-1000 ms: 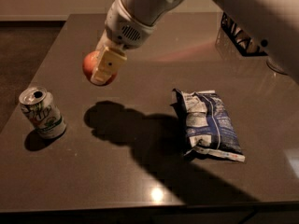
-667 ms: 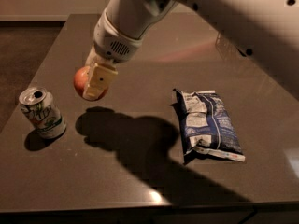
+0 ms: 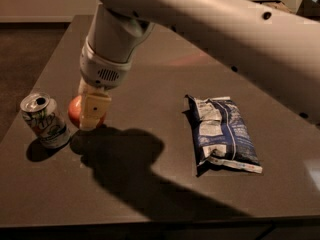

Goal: Move apple near 7up can

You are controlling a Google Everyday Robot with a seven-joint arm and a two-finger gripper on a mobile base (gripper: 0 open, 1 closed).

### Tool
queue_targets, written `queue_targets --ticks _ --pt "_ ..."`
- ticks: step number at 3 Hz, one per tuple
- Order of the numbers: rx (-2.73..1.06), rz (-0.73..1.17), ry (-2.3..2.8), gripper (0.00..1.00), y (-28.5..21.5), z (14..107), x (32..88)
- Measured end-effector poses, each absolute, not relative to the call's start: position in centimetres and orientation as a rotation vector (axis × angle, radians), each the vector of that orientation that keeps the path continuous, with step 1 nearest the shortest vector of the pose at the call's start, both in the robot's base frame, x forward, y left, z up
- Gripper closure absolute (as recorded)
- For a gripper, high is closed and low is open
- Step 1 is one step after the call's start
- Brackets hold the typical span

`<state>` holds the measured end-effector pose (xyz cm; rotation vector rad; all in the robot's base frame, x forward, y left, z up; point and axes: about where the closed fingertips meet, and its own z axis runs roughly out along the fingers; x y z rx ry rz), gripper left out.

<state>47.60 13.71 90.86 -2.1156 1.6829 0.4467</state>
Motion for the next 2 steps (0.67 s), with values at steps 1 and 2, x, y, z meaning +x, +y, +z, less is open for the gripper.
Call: queue_targets --ticks 1,2 --pt "-2.159 0.427 1.691 1.00 14.8 89.5 47.1" --pt "-2.182 0.416 1.717 0.83 15.3 88.3 47.1"
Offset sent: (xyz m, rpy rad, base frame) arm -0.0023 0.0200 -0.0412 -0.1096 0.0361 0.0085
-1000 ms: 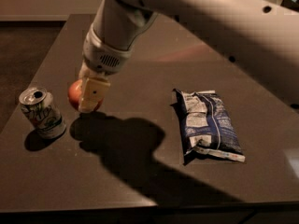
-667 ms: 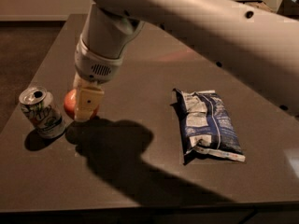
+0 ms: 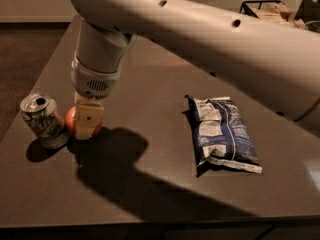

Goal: Move apple near 7up can

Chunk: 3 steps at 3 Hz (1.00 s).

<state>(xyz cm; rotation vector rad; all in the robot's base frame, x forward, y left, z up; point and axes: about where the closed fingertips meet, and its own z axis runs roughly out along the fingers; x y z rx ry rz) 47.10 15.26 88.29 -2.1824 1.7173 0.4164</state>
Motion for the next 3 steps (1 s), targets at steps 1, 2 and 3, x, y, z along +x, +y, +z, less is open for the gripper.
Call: queue_targets --ticks 1,2,3 --pt "-2.197 0.413 1.743 0.59 15.43 87.19 47.05" --pt "-2.199 0.411 1.739 0.36 15.49 87.26 46.96" --pt "-2.201 0.410 1.737 0.13 15.55 87.28 46.87"
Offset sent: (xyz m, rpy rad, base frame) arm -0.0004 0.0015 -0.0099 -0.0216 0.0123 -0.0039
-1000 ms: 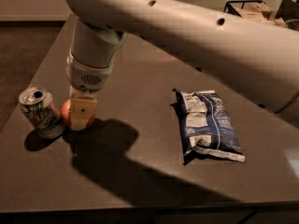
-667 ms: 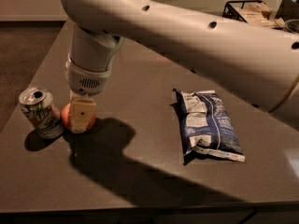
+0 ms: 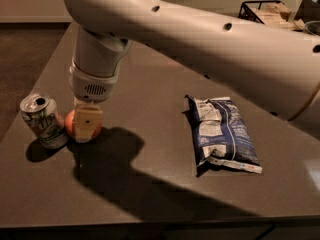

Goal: Move apple near 7up can

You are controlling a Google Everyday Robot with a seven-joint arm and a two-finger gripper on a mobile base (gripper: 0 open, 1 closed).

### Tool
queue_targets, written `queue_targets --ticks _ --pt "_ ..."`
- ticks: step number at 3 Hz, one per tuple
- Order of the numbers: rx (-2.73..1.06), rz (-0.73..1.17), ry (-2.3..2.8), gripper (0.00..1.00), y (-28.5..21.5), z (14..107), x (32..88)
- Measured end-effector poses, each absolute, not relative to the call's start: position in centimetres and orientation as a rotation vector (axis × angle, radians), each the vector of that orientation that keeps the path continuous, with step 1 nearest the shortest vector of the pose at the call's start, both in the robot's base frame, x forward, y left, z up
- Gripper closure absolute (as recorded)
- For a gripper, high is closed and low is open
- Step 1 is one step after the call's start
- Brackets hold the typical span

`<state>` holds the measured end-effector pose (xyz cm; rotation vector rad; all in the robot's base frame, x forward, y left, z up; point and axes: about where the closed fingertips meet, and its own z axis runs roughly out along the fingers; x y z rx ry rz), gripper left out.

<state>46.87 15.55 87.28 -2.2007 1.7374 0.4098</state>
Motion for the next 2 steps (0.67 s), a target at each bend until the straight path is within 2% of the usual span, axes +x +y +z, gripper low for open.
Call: queue_targets --ticks 1,2 --pt "-2.203 0.408 1.735 0.00 15.61 87.30 46.78" --pt "-2.203 0.408 1.735 0.00 15.61 87.30 46.77"
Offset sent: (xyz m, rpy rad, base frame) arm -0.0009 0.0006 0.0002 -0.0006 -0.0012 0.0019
